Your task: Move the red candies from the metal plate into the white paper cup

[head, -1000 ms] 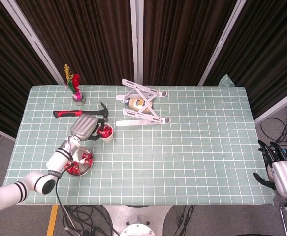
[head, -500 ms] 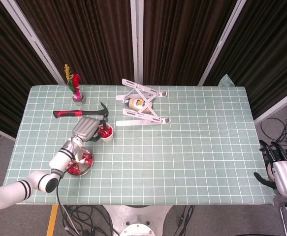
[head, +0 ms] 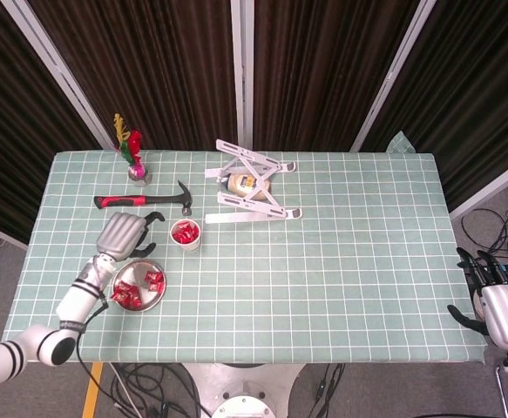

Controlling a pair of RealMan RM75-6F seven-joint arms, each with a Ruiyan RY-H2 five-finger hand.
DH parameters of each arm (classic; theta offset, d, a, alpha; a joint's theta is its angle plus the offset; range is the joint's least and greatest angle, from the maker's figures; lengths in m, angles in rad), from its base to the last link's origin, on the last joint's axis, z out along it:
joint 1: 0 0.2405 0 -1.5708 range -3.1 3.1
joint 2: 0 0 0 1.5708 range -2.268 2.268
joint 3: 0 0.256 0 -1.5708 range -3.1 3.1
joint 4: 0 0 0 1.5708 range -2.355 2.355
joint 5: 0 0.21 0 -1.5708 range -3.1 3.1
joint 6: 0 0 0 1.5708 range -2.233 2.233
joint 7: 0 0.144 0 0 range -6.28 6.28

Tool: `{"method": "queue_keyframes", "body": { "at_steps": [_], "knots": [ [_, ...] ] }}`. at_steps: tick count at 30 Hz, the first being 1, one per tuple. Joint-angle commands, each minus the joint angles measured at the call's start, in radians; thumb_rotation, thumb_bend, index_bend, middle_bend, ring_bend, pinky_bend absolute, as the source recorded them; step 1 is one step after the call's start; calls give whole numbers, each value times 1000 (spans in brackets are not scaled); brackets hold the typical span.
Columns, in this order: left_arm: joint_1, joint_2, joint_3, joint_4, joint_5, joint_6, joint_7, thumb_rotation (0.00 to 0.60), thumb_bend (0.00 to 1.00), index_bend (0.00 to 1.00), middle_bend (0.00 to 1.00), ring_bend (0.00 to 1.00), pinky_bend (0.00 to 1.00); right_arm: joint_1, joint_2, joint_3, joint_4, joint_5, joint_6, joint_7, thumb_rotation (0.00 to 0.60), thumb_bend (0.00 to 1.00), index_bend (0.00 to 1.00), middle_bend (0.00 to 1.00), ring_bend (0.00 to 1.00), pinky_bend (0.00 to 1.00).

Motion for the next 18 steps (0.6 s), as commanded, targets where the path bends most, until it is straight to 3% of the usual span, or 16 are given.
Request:
{"method": "queue_keyframes", "body": {
  "at_steps": [1,8,18],
  "knots": [
    [74,33,47,-19,31,70,-29,600,313,405,929,959,1000,0,0,-1,0,0,-1,-1,600,101,84,290,115,380],
    [128,11,119,-21,75,75,-31,600,311,468,931,959,1000,6,-4,-2,-5,-10,-6,-9,600,101,84,290,115,380],
    [125,-20,158,5,129,32,-8,600,313,474,932,959,1000,3,7,-2,-22,-8,-2,-25,600,101,84,290,115,380]
  ]
}}
